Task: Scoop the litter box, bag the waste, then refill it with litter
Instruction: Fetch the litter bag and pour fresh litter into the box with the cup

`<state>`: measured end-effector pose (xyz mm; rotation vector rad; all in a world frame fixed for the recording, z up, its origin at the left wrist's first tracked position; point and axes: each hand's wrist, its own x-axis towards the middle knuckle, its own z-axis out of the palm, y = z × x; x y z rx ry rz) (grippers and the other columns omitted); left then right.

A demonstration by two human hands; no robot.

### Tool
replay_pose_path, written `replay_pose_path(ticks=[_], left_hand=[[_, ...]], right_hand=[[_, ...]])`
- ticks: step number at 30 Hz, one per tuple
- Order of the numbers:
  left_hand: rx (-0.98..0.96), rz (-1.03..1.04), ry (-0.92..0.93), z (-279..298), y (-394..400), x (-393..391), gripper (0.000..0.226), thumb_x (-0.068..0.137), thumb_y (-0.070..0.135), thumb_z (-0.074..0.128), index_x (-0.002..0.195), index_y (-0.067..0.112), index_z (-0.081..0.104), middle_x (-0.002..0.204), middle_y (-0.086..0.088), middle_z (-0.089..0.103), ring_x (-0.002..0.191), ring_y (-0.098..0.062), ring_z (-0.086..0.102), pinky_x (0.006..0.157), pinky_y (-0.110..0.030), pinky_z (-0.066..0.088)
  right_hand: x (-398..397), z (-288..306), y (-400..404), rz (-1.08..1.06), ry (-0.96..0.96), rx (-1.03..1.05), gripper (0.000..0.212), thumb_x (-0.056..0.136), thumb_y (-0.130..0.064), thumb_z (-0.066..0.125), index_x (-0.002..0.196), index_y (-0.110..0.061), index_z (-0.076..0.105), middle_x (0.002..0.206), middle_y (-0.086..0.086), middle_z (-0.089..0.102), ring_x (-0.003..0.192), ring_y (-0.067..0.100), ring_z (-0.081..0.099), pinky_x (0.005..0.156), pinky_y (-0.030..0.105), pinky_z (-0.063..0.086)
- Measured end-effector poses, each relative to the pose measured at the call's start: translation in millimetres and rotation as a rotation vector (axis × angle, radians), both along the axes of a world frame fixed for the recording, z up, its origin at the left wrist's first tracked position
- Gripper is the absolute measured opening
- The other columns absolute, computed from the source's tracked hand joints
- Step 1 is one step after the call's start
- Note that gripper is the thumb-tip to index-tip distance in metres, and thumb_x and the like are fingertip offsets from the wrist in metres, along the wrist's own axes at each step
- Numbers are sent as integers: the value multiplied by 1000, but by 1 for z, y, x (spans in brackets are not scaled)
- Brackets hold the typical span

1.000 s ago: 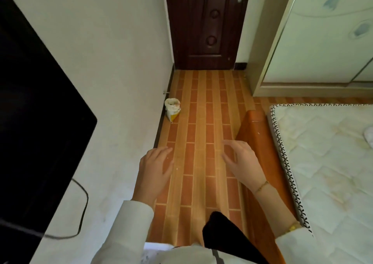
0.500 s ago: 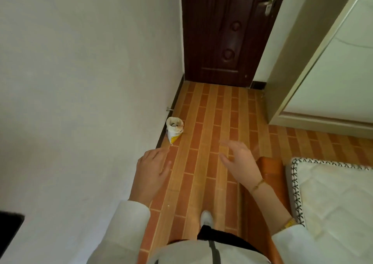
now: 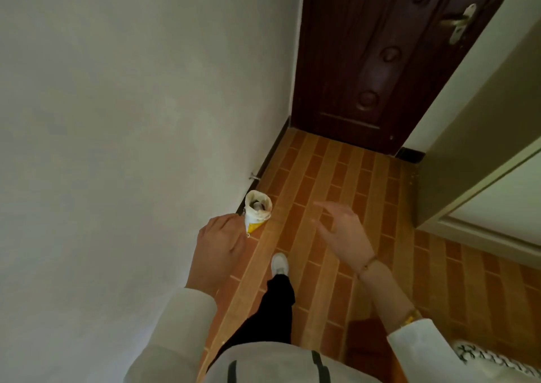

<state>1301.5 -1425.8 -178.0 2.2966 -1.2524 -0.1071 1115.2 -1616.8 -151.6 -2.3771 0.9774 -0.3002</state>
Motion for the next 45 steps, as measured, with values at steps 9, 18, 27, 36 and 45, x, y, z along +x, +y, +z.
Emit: replay_pose_path(ticks=[9,18,27,36,45], left_hand=[[33,149,63,-18,-150,93,48,88,41,37,118,19,66,117,1,67,109,-22,60,89,-34,41],[66,332,81,-8,-236,154,49,88,44,34,121,22,65,121,4,65,114,-18,57,93,-37,43],[59,621,67,-25,-300,161,30,92,22,60,122,19,65,121,0,66,114,-21,58,95,-41,47],[140,873,185,-69,-352,147,30,90,17,62,120,16,65,116,-3,67,110,-26,60,91,-41,47],[266,960,315,-171,-366,180,29,93,21,56,121,13,63,115,-8,67,107,-30,61,89,-40,48]], right_hand=[[120,-18,-176,133,61,38,41,93,-34,58,133,-23,53,133,-1,56,131,15,43,104,24,35],[229,-16,-281,336,75,70,38,94,-28,59,131,-20,55,131,-2,55,126,13,44,100,21,34],[307,-37,-374,653,84,59,36,93,-29,58,128,-20,56,127,-1,57,123,13,47,101,27,41],[363,-86,-447,926,181,-51,35,92,-27,60,124,-14,60,123,3,62,120,20,53,102,33,43],[423,-204,-458,952,286,29,30,92,-20,61,119,-7,61,116,10,64,114,26,55,98,35,43]])
